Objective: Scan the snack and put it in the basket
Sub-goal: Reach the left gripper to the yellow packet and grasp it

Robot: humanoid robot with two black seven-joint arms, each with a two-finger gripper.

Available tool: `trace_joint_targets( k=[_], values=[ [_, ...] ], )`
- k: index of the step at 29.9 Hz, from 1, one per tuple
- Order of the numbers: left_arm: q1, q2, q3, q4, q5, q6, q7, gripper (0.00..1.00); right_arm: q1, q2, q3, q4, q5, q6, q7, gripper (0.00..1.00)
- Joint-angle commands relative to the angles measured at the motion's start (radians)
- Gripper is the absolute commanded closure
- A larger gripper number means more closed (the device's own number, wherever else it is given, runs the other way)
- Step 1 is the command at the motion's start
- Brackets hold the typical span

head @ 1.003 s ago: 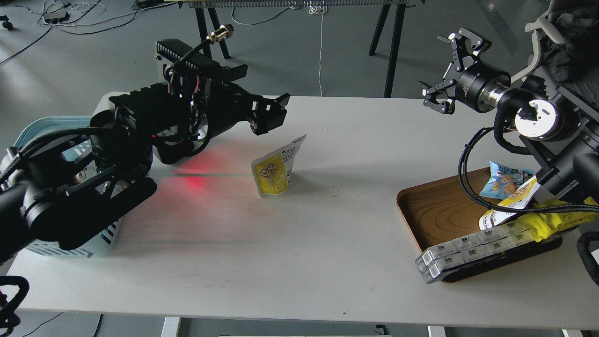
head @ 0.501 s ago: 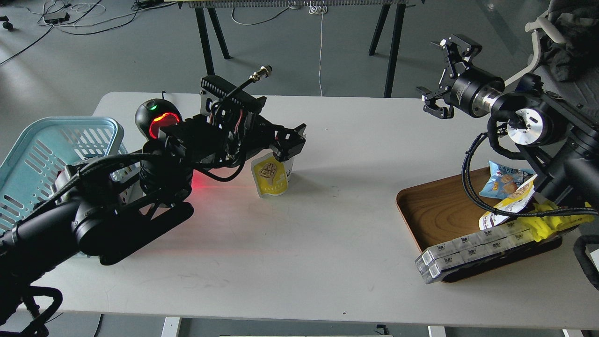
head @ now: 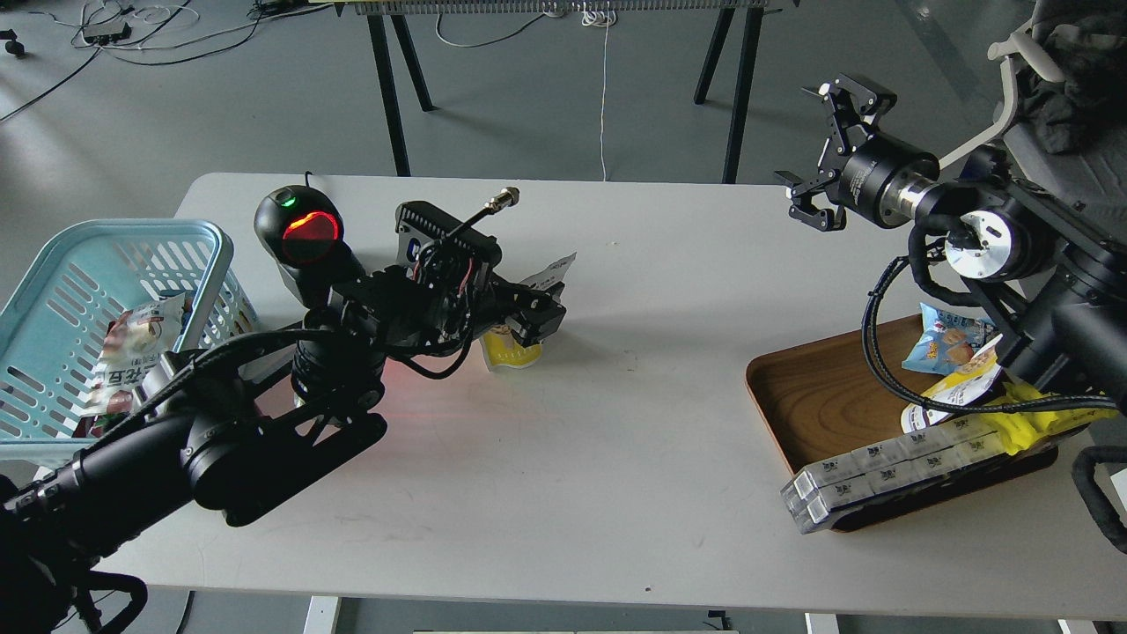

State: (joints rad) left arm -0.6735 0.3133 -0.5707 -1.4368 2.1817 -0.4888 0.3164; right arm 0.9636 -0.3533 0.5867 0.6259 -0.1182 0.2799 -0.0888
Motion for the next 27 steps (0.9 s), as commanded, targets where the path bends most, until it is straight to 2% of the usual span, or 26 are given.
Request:
trace_joint_targets(
  k=[1, 2, 6, 8, 9, 10, 27],
  values=[
    [0.006, 0.013, 0.000, 0.004, 0.000, 0.000, -0.039, 0.23, 0.000, 0.000, 0.001, 0.000, 0.000, -0.001, 0.000, 0.00],
    [0.006, 0.016, 0.002, 0.004, 0.000, 0.000, -0.054, 0.36, 0.000, 0.000, 0.001, 0.000, 0.000, -0.002, 0.000, 0.00],
    [0.005, 0.027, 0.006, 0.004, 0.000, 0.000, -0.103, 0.75, 0.000, 0.000, 0.001, 0.000, 0.000, -0.002, 0.000, 0.00],
    [0.005, 0.029, 0.009, 0.001, 0.000, 0.000, -0.111, 0.84, 0.000, 0.000, 0.002, 0.000, 0.000, -0.002, 0.000, 0.00],
    [0.005, 0.029, 0.009, 0.000, 0.000, 0.000, -0.111, 0.95, 0.000, 0.000, 0.002, 0.000, 0.000, -0.002, 0.000, 0.00],
    [0.006, 0.029, 0.009, -0.001, 0.000, 0.000, -0.111, 1.00, 0.001, 0.000, 0.002, 0.000, 0.000, -0.002, 0.000, 0.00],
    [0.006, 0.030, 0.008, -0.037, 0.000, 0.000, -0.105, 1.00, 0.001, 0.000, 0.004, 0.000, 0.000, -0.004, 0.000, 0.00]
  ],
)
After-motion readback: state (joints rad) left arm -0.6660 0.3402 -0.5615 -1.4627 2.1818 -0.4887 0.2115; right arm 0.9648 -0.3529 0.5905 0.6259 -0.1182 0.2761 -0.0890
